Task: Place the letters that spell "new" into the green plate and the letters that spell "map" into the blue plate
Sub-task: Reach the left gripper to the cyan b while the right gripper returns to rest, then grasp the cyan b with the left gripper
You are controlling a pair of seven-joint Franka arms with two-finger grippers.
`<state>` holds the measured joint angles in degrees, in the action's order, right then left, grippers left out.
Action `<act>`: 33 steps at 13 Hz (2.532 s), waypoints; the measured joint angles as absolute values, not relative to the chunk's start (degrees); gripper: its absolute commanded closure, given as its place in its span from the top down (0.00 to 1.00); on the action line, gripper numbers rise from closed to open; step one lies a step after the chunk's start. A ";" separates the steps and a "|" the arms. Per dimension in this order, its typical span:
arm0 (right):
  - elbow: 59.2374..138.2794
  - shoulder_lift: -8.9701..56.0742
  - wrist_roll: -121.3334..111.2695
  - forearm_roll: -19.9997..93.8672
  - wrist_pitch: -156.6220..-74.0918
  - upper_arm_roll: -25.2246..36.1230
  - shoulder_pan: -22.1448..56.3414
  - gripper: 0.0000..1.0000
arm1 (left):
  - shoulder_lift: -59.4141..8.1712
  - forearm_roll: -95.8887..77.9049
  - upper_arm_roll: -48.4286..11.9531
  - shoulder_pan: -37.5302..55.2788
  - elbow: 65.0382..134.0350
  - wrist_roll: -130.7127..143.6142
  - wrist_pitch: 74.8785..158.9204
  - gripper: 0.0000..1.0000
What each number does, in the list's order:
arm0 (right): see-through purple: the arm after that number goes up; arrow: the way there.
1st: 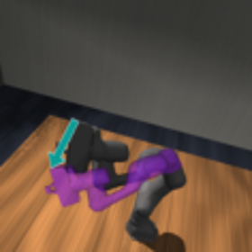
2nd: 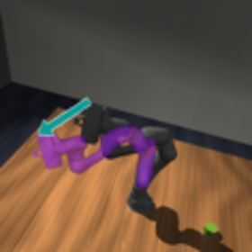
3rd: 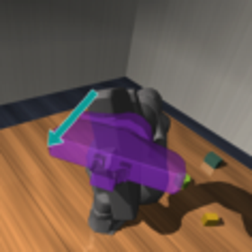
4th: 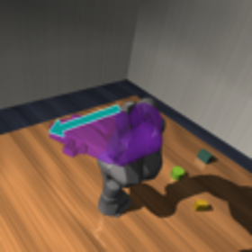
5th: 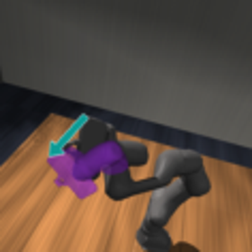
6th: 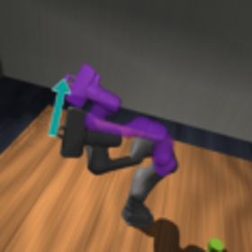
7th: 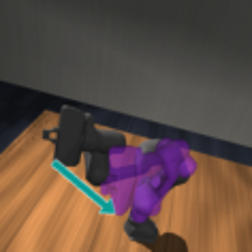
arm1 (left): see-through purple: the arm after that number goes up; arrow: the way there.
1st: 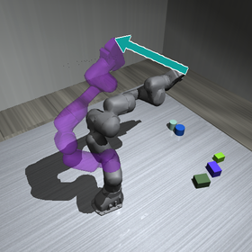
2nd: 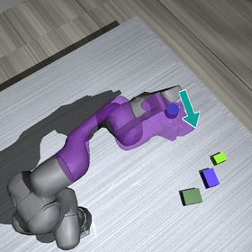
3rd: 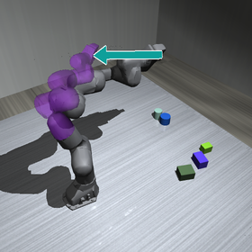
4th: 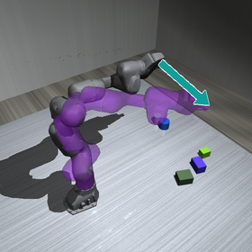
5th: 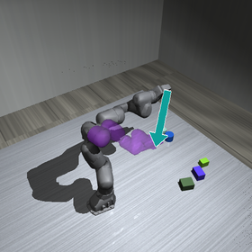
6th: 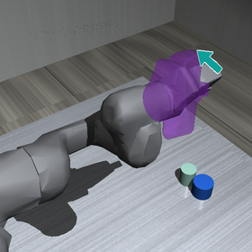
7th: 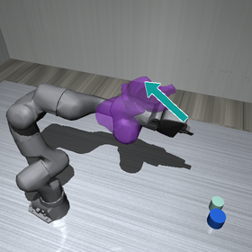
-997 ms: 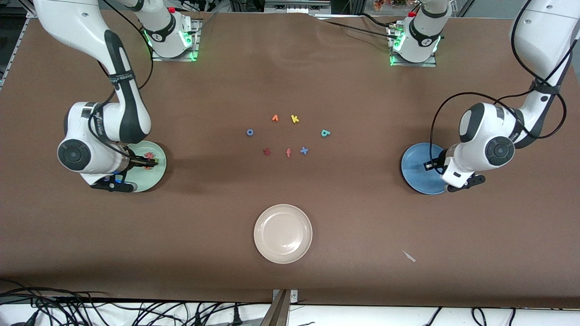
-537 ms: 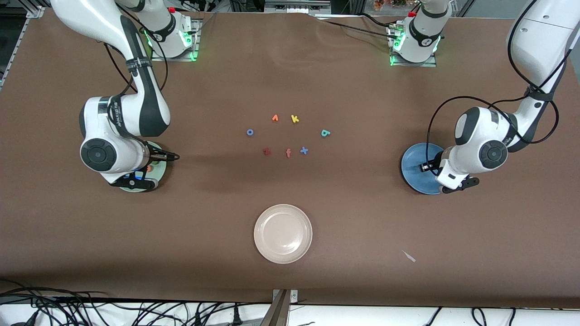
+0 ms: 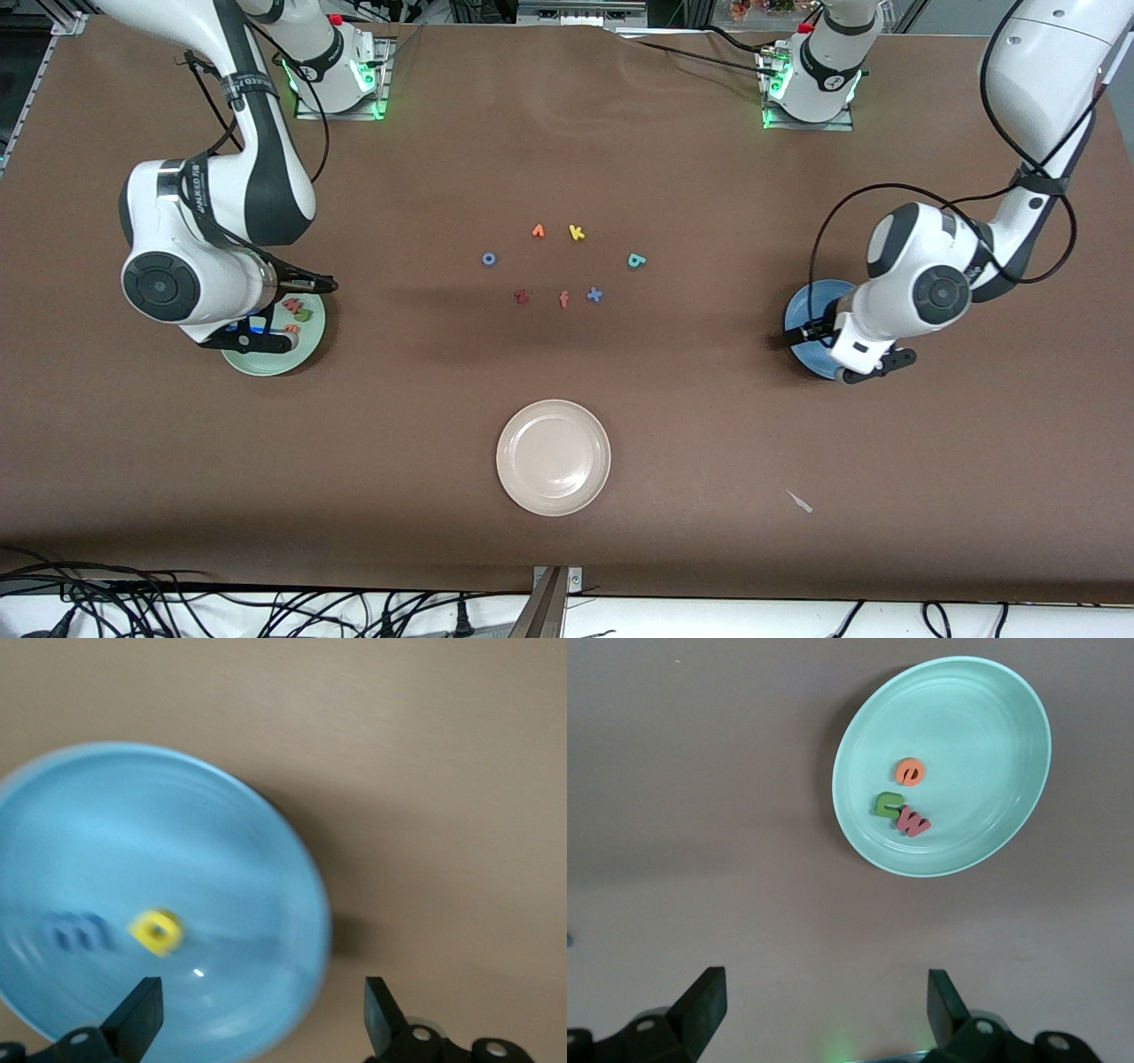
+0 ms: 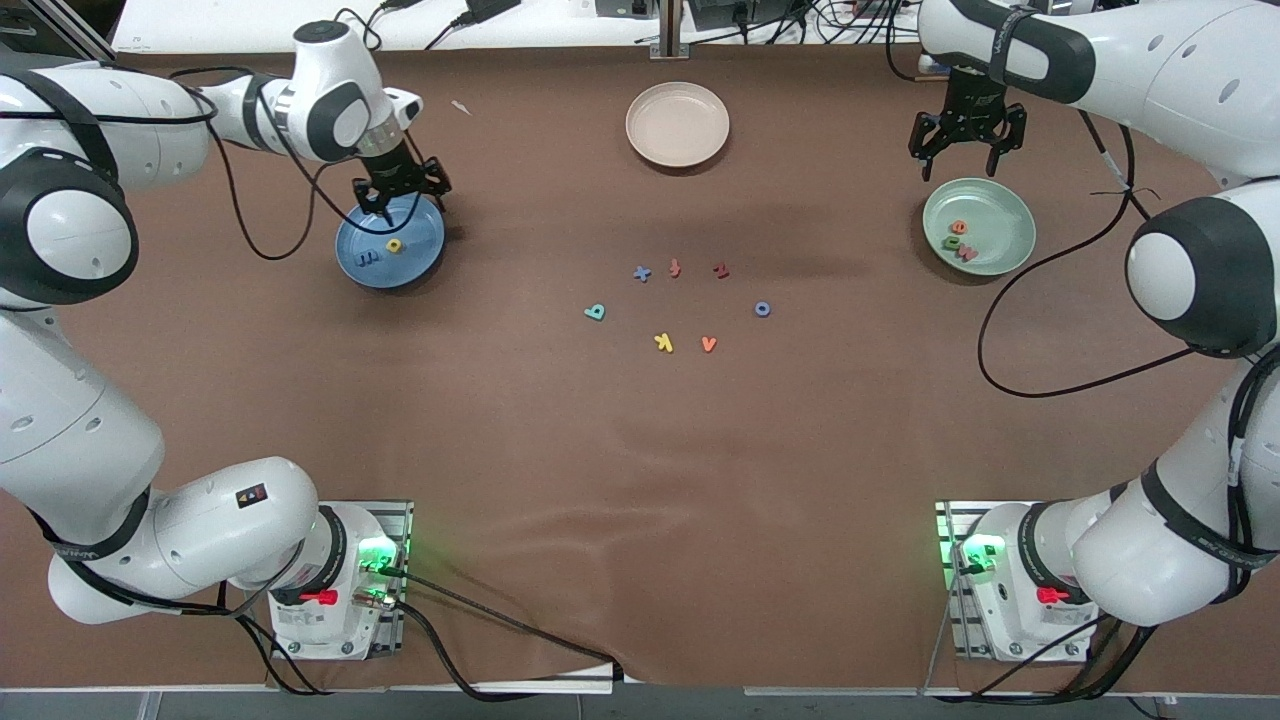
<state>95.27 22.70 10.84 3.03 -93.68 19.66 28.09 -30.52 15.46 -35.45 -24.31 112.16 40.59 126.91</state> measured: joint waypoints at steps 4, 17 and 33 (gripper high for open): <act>95.23 18.28 7.74 3.01 -92.81 17.79 26.51 1.00 | -30.58 15.46 -42.39 -19.93 112.24 56.68 127.08 1.00; 93.14 2.79 5.88 1.23 -90.33 11.17 11.77 1.00 | -38.75 15.46 -41.84 -2.85 114.20 90.03 137.51 0.97; 93.09 3.14 6.24 1.23 -90.34 10.76 11.57 1.00 | -38.95 22.82 -41.23 -0.81 118.30 109.75 142.70 0.67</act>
